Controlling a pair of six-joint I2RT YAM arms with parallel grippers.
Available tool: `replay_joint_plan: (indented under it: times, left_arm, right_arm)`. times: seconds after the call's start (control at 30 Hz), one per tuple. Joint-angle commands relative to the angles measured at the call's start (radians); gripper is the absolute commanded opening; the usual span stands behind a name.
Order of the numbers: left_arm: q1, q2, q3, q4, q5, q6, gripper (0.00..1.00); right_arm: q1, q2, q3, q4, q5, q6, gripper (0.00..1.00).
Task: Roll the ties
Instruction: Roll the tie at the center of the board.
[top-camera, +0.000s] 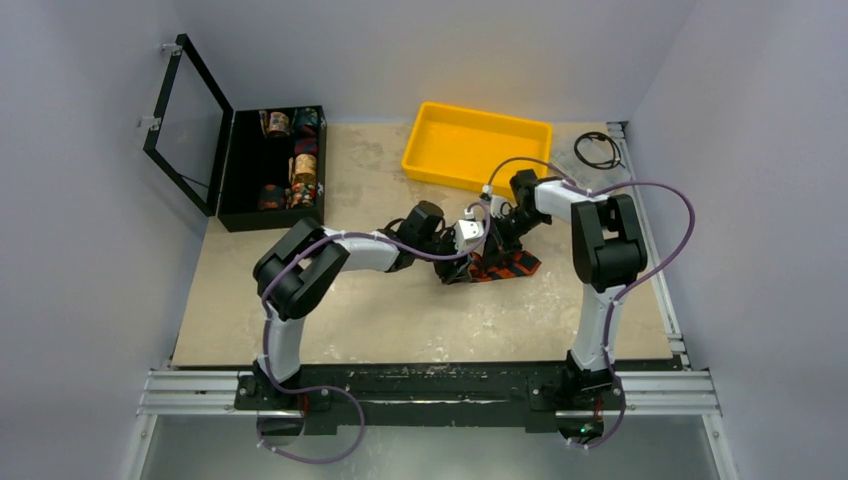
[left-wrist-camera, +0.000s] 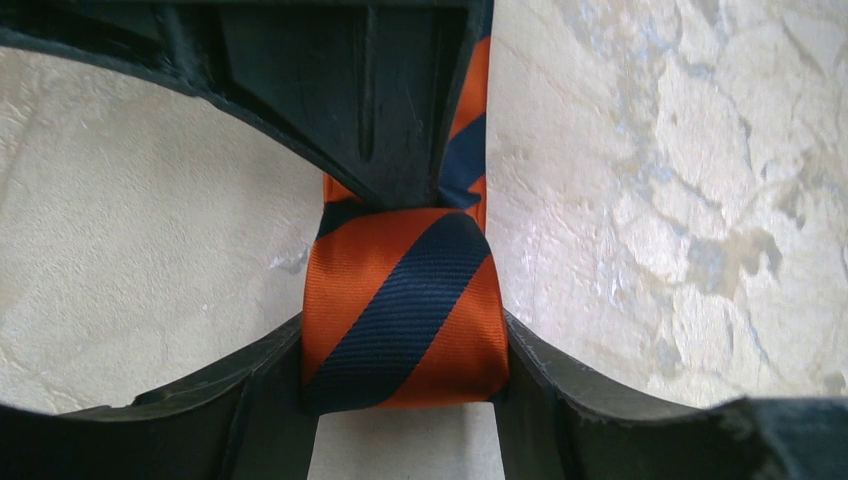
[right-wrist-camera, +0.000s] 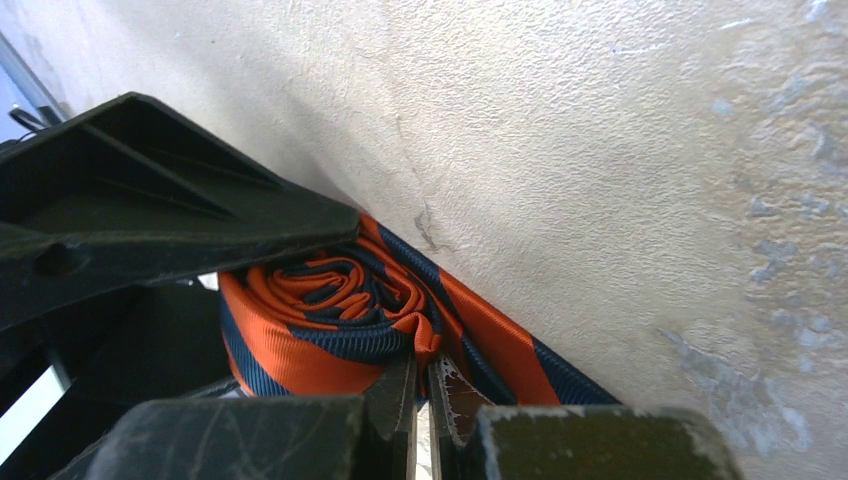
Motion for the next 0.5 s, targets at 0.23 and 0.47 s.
replay_joint_plan:
  times: [0.23, 0.47]
  left_arm:
    - [0.005, 0.003, -0.181, 0.473, -0.009, -0.244, 0.60]
    - [-0.015, 0.073, -0.242, 0.698, -0.005, -0.280, 0.72]
  right_arm:
    - [0.066, 0.009, -0.068, 0.099, 0.338, -0.035, 0.00]
    - [0.075, 0.012, -0.079, 0.112, 0.354, -0.007, 0.00]
